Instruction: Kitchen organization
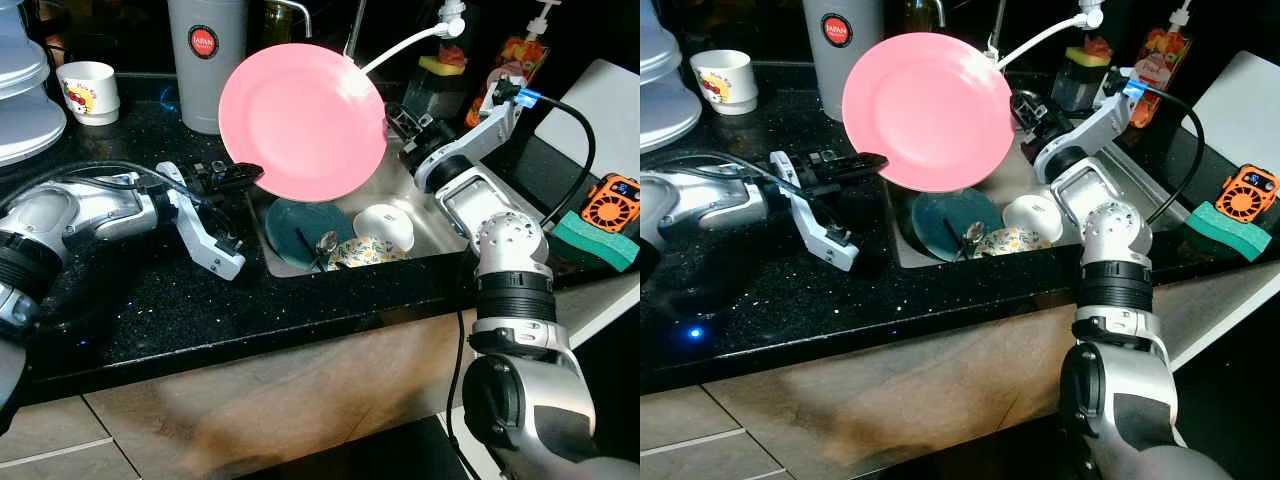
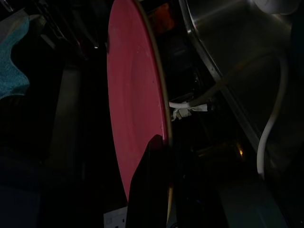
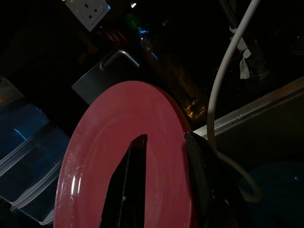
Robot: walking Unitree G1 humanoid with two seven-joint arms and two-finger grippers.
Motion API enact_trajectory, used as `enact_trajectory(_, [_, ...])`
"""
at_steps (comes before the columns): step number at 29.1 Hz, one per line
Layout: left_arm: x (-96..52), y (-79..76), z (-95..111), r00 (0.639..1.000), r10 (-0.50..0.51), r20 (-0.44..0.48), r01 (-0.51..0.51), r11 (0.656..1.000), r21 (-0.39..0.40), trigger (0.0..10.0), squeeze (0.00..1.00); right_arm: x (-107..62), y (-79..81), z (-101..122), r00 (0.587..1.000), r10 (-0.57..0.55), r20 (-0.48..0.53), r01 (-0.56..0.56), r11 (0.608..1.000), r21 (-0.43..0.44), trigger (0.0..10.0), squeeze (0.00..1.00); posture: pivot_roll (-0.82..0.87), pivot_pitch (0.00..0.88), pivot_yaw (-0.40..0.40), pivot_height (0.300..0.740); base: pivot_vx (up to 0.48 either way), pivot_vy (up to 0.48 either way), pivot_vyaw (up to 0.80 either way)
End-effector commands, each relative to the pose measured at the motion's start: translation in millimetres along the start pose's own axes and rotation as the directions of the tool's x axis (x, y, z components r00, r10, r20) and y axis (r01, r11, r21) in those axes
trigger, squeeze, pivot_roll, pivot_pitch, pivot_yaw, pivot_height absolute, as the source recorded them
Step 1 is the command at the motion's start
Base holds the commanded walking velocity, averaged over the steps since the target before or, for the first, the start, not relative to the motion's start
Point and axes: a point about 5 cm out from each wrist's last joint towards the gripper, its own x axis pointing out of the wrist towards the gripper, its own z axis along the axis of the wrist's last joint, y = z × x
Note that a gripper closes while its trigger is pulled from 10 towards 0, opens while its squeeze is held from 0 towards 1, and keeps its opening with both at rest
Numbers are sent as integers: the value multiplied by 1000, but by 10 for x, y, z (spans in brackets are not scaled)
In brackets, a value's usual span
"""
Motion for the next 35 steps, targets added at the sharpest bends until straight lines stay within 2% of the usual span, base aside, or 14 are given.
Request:
enact_trajectory(1, [23,111,-33,999,38,3,-38,999,5,10000,0,-18,-34,-24,1000,-3,-12,3,1000,7,10000,0,221,24,-135,740,0,0,0])
enact_trajectory(23, [34,213,-25,995,101,14,-101,995,-14,10000,0,-14,-85,-48,1000,-16,-24,16,1000,-13,10000,0,222,31,-139,740,0,0,0])
enact_trajectory(34, [152,210,53,993,112,39,-111,993,-33,10000,0,2,54,-121,995,74,-60,-74,997,5,10000,0,217,33,-143,740,0,0,0])
enact_trajectory(35, [204,243,73,990,131,48,-129,991,-35,10000,0,-14,124,-184,986,136,-96,-135,991,11,10000,0,217,33,-143,740,0,0,0])
